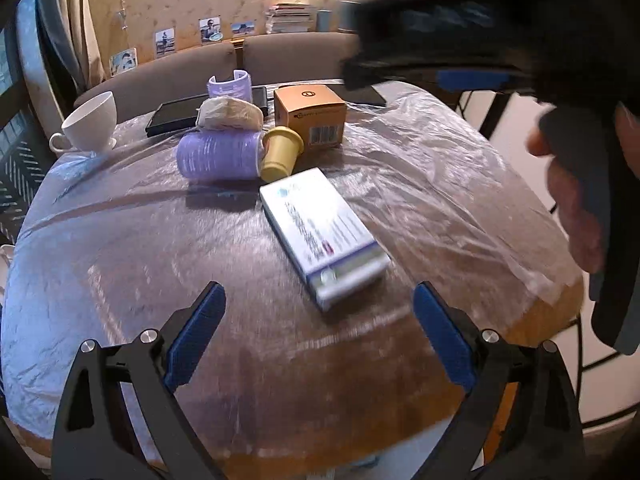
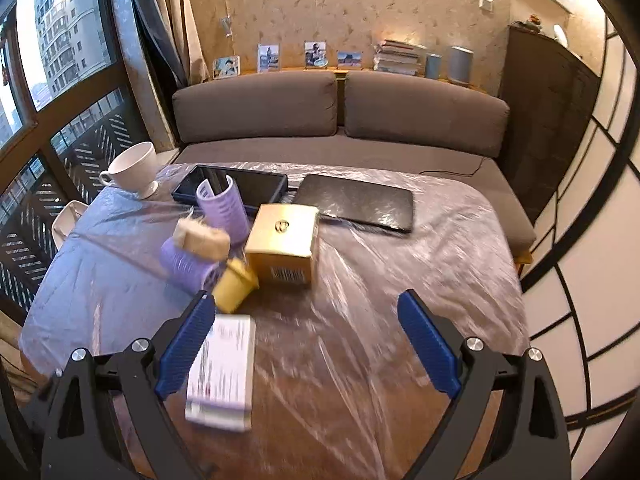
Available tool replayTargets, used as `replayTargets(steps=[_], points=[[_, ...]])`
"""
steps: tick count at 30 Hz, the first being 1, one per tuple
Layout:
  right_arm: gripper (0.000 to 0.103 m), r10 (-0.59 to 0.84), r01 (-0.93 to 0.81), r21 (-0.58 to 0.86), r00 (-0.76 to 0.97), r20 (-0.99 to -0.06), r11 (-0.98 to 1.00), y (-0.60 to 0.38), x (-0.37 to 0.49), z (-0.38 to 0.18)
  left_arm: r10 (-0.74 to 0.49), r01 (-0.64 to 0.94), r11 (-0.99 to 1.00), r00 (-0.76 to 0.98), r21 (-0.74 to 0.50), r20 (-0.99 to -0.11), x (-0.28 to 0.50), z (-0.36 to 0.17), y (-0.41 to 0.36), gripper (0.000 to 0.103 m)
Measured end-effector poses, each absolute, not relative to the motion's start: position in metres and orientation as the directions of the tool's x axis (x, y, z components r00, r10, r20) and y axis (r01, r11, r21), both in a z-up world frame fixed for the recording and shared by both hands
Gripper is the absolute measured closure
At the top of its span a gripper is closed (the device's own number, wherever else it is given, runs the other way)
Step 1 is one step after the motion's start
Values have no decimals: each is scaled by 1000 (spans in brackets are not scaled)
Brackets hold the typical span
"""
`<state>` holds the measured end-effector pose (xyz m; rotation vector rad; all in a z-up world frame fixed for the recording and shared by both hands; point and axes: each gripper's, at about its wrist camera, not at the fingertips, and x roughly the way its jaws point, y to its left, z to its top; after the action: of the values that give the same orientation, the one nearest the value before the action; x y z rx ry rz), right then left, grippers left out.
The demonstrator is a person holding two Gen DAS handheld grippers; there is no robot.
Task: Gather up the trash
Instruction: 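Move the left tool to the white-and-purple medicine box while the right tool approaches the tan box, then close the left tool on the medicine box while the right tool grasps the tan box, then lift the medicine box and tan box off the table toward the bin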
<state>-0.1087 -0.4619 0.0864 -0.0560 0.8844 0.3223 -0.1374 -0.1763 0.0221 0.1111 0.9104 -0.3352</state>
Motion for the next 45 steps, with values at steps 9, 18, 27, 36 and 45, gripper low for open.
replayTargets(steps=[9, 18, 27, 36, 45], points=[[12, 269, -311, 114, 517, -813, 944, -440, -45, 58, -169, 303, 953, 587, 22, -791, -111, 9, -197, 7], [37, 277, -336, 124, 458, -845, 934, -434, -21, 34, -158, 279, 960, 601, 20, -783, -97, 7, -198, 12], [39, 297, -335, 146, 458, -838, 931, -436, -16, 27, -163, 262, 965, 581, -7, -797, -95, 5, -184, 28], [44, 306, -319, 164, 471, -827, 934, -442, -22, 25, -164, 286, 958, 594, 15, -788, -94, 2, -188, 35], [44, 344, -301, 215, 490, -801, 929, -461, -43, 39, -208, 302, 953, 573, -32, -793, -94, 8, -181, 47]])
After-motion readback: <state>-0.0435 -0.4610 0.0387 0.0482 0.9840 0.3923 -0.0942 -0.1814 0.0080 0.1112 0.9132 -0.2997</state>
